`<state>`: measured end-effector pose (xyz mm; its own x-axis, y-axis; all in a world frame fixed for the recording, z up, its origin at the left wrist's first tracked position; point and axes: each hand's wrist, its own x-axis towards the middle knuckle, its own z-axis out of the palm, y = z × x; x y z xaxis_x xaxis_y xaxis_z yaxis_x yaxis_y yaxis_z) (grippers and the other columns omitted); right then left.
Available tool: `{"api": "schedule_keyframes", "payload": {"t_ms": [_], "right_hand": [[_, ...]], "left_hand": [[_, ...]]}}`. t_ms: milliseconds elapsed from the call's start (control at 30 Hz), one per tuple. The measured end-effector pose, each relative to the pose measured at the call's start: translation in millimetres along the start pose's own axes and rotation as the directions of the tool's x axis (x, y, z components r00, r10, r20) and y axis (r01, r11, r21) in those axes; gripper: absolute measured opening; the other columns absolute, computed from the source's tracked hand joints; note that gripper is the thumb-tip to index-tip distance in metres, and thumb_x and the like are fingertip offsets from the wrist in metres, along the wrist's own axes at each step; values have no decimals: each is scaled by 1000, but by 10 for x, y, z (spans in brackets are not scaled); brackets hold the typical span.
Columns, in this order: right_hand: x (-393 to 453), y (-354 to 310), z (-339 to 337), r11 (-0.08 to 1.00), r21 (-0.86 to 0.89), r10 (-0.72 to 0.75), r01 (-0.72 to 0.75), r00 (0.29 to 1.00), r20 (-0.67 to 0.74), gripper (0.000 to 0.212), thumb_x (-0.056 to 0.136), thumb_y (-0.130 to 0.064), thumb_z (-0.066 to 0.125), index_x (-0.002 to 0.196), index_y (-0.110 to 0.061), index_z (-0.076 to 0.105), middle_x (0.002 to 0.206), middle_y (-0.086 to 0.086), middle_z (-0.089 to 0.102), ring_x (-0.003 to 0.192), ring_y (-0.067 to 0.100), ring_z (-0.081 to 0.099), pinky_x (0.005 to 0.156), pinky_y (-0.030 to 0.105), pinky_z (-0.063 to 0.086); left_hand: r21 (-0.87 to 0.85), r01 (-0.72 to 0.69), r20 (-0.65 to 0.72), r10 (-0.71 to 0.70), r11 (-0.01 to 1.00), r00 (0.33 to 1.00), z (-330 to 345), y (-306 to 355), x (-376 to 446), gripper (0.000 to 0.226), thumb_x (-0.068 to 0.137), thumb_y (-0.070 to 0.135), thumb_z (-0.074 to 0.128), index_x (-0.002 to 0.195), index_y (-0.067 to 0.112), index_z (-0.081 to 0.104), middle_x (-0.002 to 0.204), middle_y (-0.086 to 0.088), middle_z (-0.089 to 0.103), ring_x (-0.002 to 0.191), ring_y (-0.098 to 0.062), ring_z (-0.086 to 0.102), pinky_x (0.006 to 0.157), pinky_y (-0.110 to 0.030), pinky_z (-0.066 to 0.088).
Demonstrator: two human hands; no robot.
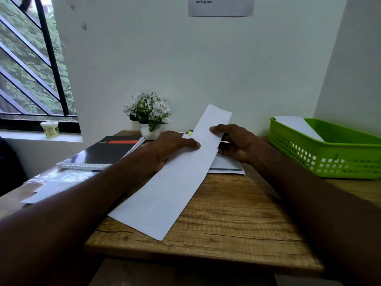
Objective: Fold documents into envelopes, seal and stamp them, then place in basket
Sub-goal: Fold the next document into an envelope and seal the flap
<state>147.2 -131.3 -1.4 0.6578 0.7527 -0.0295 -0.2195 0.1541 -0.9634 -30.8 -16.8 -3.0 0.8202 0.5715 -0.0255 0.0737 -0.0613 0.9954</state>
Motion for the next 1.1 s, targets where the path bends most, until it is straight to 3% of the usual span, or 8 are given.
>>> {"api": "schedule_keyframes", "payload": {"t_ms": [200,433,633,767,867,1100], "right_hand": [[24,-15,2,996,74,-42,45,998,-43,44,85,-11,78,126,-1,65,109,15,73,88,28,74,64,33,62],[-2,-20,-13,1000,3,10,-10,1000,26,43,84,-16,80,124,-7,66,110,12,73,85,25,74,66,33,62],[9,-25,-27,999,32,-18,18,1000,-7,31,86,-8,77,115,-7,66,108,13,73,83,25,74,60,31,61],[-11,-16,-17,999,-39,31,-29,999,41,29,87,-13,76,114,-10,65,106,11,71,75,21,72,60,29,60],[0,-16,-18,1000,18,-7,7,1000,23,30,87,-17,78,115,-10,66,106,11,73,79,22,73,63,31,61],[-2,-24,-35,999,-46,17,-16,1000,21,28,86,-11,75,113,-10,64,104,11,70,79,21,71,60,29,60]], "left_hand": [[19,0,-9,0,1000,1000,-9,9,-5,28,81,14,83,104,3,74,98,-20,78,74,-29,74,68,-36,61],[13,13,1,-13,1000,1000,-17,7,-13,25,82,14,81,103,2,74,100,-22,77,75,-31,73,75,-42,62],[28,11,-5,-11,1000,1000,-9,13,-21,28,81,13,81,105,1,74,96,-20,78,73,-30,74,65,-36,61],[25,4,-4,-4,1000,1000,-15,11,-22,29,81,12,82,106,0,73,99,-22,77,76,-31,74,70,-39,62],[19,4,5,-4,1000,1000,-12,14,-26,26,82,13,81,104,1,73,97,-21,77,75,-30,74,71,-39,62],[47,-5,-9,5,999,1000,-11,-7,9,26,79,13,83,101,3,74,98,-21,77,80,-32,73,79,-46,62]]}}
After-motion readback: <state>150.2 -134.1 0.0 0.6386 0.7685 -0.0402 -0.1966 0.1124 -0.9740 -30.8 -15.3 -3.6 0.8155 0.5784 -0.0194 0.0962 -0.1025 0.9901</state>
